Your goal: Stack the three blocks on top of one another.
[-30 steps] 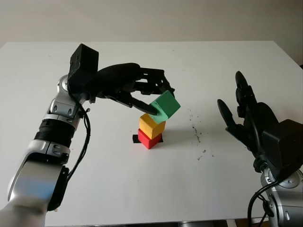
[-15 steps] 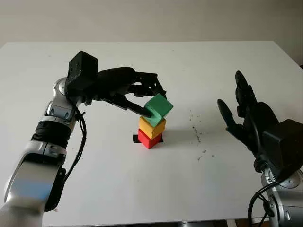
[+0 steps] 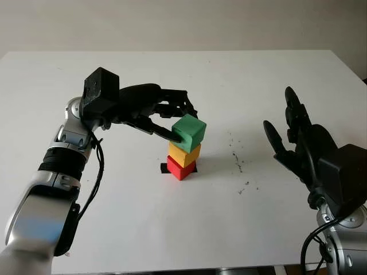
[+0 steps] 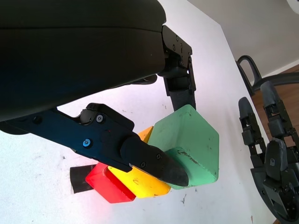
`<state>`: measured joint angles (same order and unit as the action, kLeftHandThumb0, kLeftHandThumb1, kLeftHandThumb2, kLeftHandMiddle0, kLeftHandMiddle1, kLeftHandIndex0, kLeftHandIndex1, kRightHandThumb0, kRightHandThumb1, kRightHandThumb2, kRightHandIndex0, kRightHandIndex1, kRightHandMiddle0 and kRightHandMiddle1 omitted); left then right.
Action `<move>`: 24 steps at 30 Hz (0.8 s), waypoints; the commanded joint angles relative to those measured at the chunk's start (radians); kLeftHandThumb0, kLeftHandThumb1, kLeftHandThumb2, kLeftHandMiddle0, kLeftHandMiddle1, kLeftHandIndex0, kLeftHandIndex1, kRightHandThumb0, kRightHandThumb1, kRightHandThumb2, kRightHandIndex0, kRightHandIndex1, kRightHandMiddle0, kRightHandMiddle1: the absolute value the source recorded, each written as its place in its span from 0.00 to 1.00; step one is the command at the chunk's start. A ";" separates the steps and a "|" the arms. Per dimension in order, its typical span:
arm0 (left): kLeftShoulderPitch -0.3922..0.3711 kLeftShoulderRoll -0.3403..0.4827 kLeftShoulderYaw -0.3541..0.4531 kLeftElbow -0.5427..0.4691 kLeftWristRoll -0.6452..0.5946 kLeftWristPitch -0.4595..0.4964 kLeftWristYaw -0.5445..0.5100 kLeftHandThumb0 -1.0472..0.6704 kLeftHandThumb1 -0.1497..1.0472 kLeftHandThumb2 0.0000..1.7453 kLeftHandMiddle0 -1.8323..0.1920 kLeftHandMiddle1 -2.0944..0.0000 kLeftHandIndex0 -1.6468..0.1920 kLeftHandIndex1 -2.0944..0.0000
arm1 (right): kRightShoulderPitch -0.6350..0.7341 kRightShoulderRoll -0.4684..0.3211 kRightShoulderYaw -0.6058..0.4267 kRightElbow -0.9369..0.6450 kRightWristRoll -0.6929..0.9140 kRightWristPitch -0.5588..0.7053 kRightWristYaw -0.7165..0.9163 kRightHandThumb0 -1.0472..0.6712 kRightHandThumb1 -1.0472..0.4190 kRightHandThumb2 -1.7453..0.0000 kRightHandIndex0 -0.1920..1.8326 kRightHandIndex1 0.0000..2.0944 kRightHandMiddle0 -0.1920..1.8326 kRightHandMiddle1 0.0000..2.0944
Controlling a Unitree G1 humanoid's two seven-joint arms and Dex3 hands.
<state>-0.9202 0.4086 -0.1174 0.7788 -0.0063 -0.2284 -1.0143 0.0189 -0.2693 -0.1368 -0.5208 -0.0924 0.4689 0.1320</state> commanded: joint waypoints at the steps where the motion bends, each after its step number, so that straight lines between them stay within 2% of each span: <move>1: -0.012 0.007 -0.007 0.008 0.008 -0.002 -0.005 0.35 0.99 0.03 0.79 0.98 0.71 0.28 | 0.004 -0.005 -0.005 -0.018 0.000 -0.003 -0.002 0.23 0.00 0.73 0.03 0.02 0.06 0.03; 13: -0.017 0.014 -0.010 0.007 0.018 0.004 -0.012 0.36 0.97 0.03 0.79 0.98 0.69 0.28 | -0.001 -0.011 -0.008 -0.015 0.001 0.003 0.006 0.23 0.00 0.73 0.03 0.03 0.06 0.03; 15: -0.020 0.018 -0.010 0.005 0.015 0.024 -0.024 0.35 0.95 0.03 0.81 0.98 0.69 0.32 | -0.001 -0.013 -0.007 -0.010 -0.001 -0.007 0.006 0.23 0.00 0.73 0.03 0.03 0.06 0.03; 20: -0.019 0.028 -0.012 -0.009 0.019 0.052 -0.040 0.28 0.88 0.03 0.88 0.98 0.74 0.52 | -0.003 -0.019 -0.008 -0.003 -0.001 -0.017 0.012 0.23 0.00 0.73 0.03 0.03 0.06 0.03; 24: -0.014 0.032 -0.015 -0.015 0.020 0.047 -0.044 0.26 0.86 0.03 0.90 0.98 0.74 0.57 | -0.005 -0.023 -0.010 0.000 0.000 -0.018 0.016 0.23 0.00 0.72 0.04 0.03 0.06 0.03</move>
<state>-0.9260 0.4288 -0.1256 0.7787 0.0088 -0.1753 -1.0529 0.0184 -0.2810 -0.1387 -0.5186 -0.0937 0.4605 0.1451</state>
